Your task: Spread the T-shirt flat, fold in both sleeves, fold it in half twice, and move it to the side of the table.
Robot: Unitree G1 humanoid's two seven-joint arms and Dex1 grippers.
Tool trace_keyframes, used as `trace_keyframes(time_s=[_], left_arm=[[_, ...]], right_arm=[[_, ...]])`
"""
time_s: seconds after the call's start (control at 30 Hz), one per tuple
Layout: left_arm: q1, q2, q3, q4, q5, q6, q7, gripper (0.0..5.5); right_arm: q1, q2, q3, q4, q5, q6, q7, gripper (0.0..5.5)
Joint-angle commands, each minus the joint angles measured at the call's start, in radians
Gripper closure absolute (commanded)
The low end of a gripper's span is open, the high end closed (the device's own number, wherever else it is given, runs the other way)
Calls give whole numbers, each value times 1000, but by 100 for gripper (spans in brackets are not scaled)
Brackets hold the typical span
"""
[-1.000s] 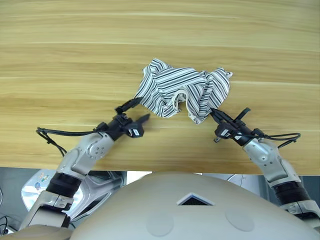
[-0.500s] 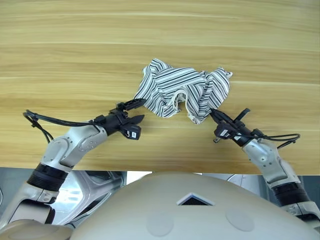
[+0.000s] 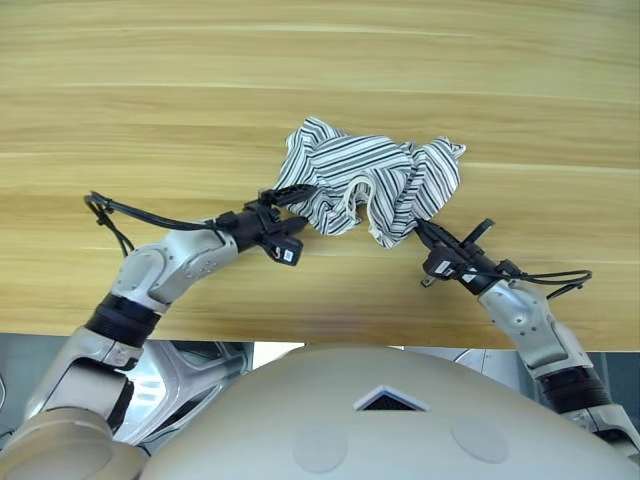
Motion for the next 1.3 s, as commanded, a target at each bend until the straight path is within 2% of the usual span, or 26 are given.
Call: trace_keyframes(time_s=[0.03,0.33,0.5,0.8,1.3], left_arm=[[14,-17,-64,96,60,11,-14,177],[143,-7,12,64,-9,112,65,177],[216,3,41,65,-36,160,66,271],[139,-35,-14,123,-18,162,24,413],[137,0,-9,121,-50,162,-3,544]], right_arm=[[21,4,13,22,-28,24,7,548],[24,5,16,26,-27,22,-1,548],[21,8,16,29,-29,21,-5,550],[24,9,11,19,-25,12,-10,550],[48,12,0,2,-16,4,-35,550]])
